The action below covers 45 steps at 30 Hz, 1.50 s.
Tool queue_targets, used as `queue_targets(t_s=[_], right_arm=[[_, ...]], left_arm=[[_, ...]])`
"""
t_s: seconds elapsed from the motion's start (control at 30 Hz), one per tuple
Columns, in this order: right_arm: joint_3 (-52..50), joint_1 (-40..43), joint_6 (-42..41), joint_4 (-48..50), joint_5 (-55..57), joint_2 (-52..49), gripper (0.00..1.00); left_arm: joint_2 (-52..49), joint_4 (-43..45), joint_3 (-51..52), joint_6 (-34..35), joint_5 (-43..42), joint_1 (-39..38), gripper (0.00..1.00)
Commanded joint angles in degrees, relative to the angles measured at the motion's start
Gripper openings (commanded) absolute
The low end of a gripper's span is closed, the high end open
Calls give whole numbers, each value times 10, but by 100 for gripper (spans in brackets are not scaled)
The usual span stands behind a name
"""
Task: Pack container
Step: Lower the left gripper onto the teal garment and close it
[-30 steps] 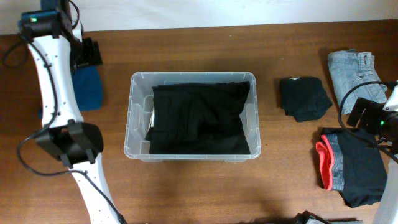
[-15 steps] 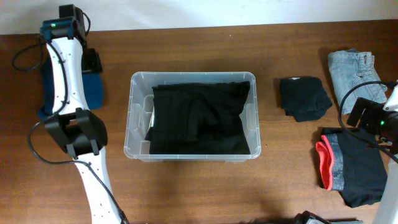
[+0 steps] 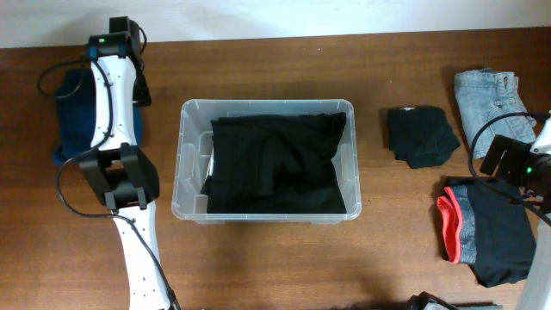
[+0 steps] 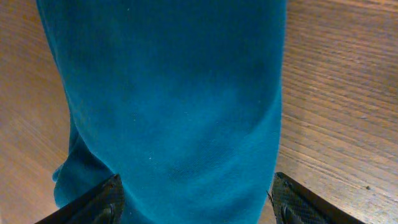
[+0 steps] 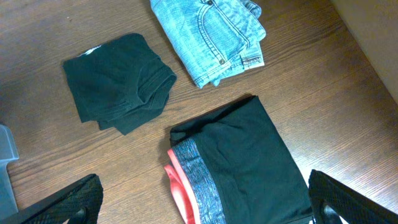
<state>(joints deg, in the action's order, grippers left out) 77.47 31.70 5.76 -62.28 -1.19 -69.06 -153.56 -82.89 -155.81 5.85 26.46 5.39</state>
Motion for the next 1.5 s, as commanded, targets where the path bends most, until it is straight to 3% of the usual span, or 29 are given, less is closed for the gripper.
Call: queue_targets(t_s=[0.0,0.3,1.47], right_arm=[[5,2,-5,2,-1,2,98],[5,2,-5,2,-1,2,98],[5,2,-5,2,-1,2,98]], left_arm=[[-8,4,-6,10,33,-5,76],[-41,-2,-6,27,89,-7,76],[-64,48,-11,27,44,-19,76]])
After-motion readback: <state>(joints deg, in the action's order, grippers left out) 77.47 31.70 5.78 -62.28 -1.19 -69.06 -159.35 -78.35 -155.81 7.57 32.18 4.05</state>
